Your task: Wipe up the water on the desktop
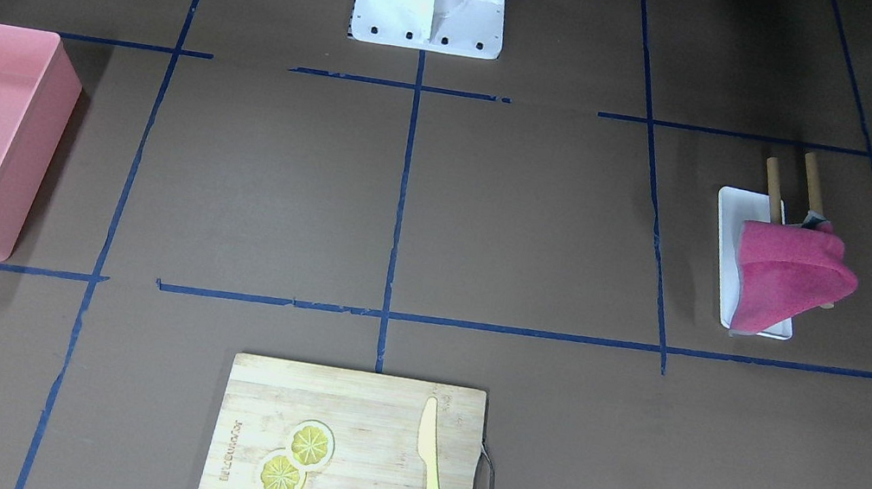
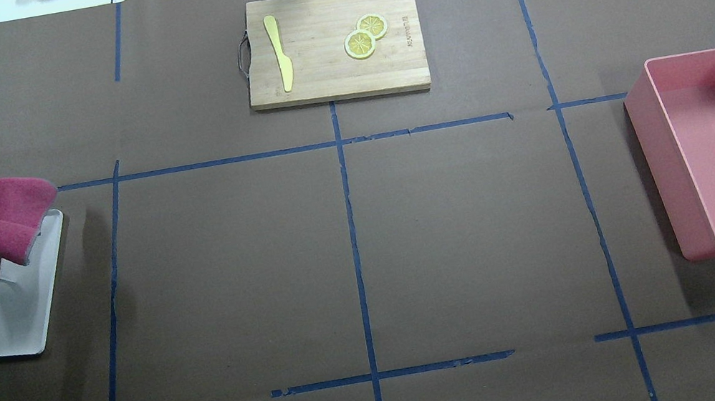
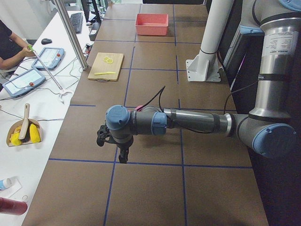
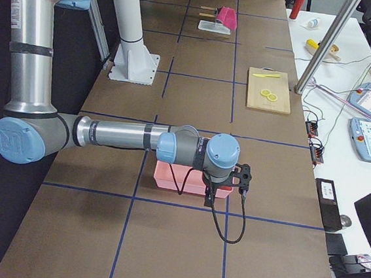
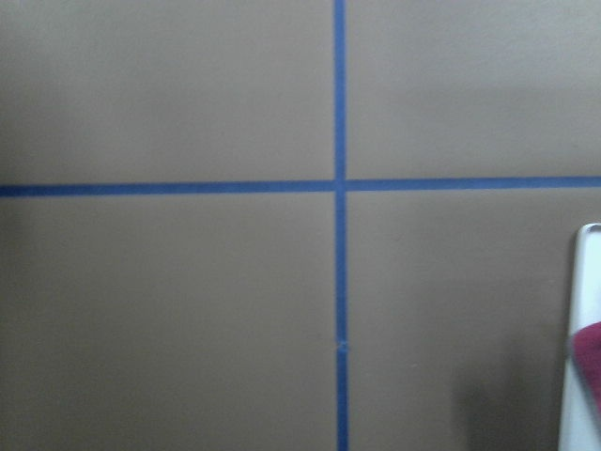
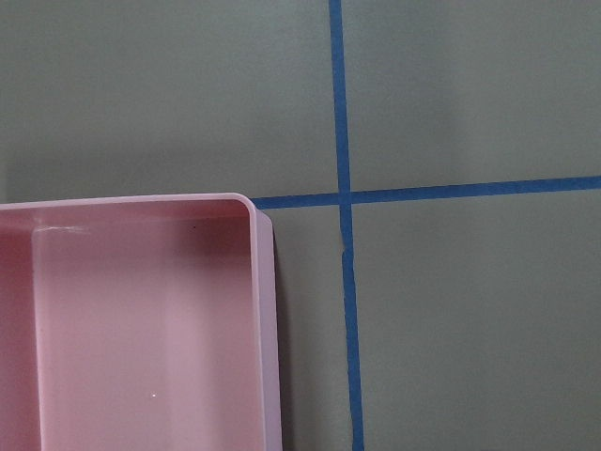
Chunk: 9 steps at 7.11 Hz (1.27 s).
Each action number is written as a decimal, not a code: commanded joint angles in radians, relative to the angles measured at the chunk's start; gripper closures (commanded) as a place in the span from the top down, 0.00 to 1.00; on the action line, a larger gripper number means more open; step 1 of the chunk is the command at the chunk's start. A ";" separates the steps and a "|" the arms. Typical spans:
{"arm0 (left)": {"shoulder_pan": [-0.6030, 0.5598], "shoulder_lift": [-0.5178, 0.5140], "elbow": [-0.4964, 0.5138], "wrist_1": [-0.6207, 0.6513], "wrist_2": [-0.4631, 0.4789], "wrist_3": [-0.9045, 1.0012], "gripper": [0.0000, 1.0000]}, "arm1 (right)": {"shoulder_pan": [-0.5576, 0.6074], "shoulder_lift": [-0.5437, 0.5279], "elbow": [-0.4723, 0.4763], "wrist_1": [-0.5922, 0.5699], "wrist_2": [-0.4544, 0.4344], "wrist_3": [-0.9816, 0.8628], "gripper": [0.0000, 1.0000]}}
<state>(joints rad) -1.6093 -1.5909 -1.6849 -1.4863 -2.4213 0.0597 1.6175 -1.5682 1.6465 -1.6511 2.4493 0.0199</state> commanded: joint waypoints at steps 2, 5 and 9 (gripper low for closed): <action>0.095 -0.003 -0.183 -0.005 -0.073 -0.230 1.00 | -0.034 0.008 0.071 -0.003 -0.006 0.002 1.00; 0.303 -0.006 -0.288 -0.142 -0.056 -0.512 1.00 | -0.036 0.002 0.065 0.000 0.002 0.005 1.00; 0.443 -0.041 -0.248 -0.150 0.175 -0.514 0.98 | -0.037 0.005 0.056 -0.001 0.002 0.005 1.00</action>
<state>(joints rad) -1.1871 -1.6292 -1.9545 -1.6349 -2.2880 -0.4568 1.5809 -1.5637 1.7066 -1.6520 2.4513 0.0245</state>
